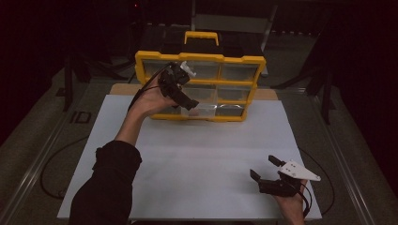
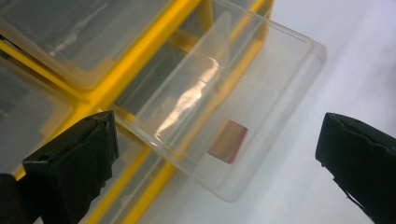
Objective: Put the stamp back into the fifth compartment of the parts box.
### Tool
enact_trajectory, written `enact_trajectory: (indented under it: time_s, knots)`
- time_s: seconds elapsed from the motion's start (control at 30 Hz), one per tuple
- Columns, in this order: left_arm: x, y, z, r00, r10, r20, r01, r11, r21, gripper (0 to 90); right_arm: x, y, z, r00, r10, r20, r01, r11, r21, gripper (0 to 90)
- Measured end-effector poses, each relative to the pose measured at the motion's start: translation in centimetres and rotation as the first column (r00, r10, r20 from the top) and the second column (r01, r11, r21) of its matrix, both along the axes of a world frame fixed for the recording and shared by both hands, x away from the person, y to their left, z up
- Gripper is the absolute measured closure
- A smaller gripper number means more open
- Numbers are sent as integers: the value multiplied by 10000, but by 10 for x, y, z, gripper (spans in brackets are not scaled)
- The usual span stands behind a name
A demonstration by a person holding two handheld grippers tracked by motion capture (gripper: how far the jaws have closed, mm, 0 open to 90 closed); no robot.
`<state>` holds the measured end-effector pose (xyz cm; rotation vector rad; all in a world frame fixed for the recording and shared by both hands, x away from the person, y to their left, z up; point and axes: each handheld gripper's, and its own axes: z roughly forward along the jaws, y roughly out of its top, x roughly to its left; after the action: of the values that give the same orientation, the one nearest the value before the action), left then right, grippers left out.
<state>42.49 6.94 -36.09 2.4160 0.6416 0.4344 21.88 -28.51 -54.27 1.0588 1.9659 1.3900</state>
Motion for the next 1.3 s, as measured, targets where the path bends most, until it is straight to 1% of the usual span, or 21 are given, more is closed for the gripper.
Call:
enact_trajectory:
  time_s: [0.17,0.2,0.27,0.3,0.37,0.43,0.63,0.67,0.7,0.73,0.8,0.87,0.9,0.93,0.97,1.0,1.03,1.07,1.13,1.2,1.3]
  knots:
    - [-8,1,-3,10000,-25,32,24,9999,135,3,0,0,0,10000,3,-14,-3,10000,-17,83]
    - [-12,3,-5,9999,35,117,-37,9999,108,3,0,0,0,10000,4,-2,-4,10000,-24,83]
    - [-16,6,-7,9999,49,164,-50,10000,39,3,0,0,0,10000,0,-10,0,10000,-14,83]
    - [-16,6,-7,9999,49,164,-50,10000,39,3,0,0,0,10000,-3,-18,3,10000,-9,83]
    - [-24,12,-12,9998,70,181,-70,10000,-12,3,0,1,0,10000,8,-48,-8,10000,-10,83]
    - [-27,15,-15,9998,21,173,-21,10000,22,3,0,1,-1,10000,0,-61,0,10000,-44,83]
    - [-35,24,-23,9995,129,292,-127,9999,-64,3,0,2,-1,10000,29,-58,-29,10000,-14,83]
    - [-39,28,-29,9993,171,323,-169,9998,-48,3,0,2,-1,10000,33,-43,-33,10000,-22,83]
    - [-39,28,-29,9993,171,323,-169,9998,-48,3,0,2,-1,10000,33,-43,-33,10000,-22,83]
    - [-42,31,-34,9992,190,348,-189,9998,-37,3,0,2,-1,10000,10,-50,-10,10000,-25,82]
    - [-43,32,-36,9991,219,368,-220,9998,0,3,0,2,-1,10000,16,-54,-16,10000,-44,83]
    - [-47,35,-42,9989,232,416,-229,9997,-92,3,0,2,-1,10000,27,-58,-27,10000,-35,82]
    - [-47,35,-42,9989,232,416,-229,9997,-92,3,0,2,-1,10000,27,-58,-27,10000,-35,82]
    - [-51,38,-48,9985,295,468,-290,9995,-107,3,0,2,-1,10000,29,-57,-29,10000,-31,83]
    - [-51,38,-48,9985,295,468,-290,9995,-107,3,0,2,-1,10000,29,-57,-29,10000,-31,83]
    - [-52,40,-51,9983,322,479,-317,9994,-110,3,0,2,-1,10000,22,-58,-22,10000,-33,82]
    - [-55,43,-57,9974,472,554,-464,9988,-143,3,0,2,-1,10000,24,-60,-24,10000,-25,83]
    - [-55,43,-57,9974,472,554,-464,9988,-143,3,0,2,-1,10000,28,-59,-28,10000,-16,83]
    - [-57,46,-64,9970,579,522,-566,9980,-271,3,0,2,-1,10000,31,-57,-31,10000,-27,82]
    - [-60,51,-72,9955,728,605,-712,9971,-272,3,0,2,-1,10000,32,-55,-33,10000,-25,82]
    - [-65,60,-83,9943,904,562,-877,9950,-477,3,0,3,-1,10000,80,-47,-80,10000,7,83]
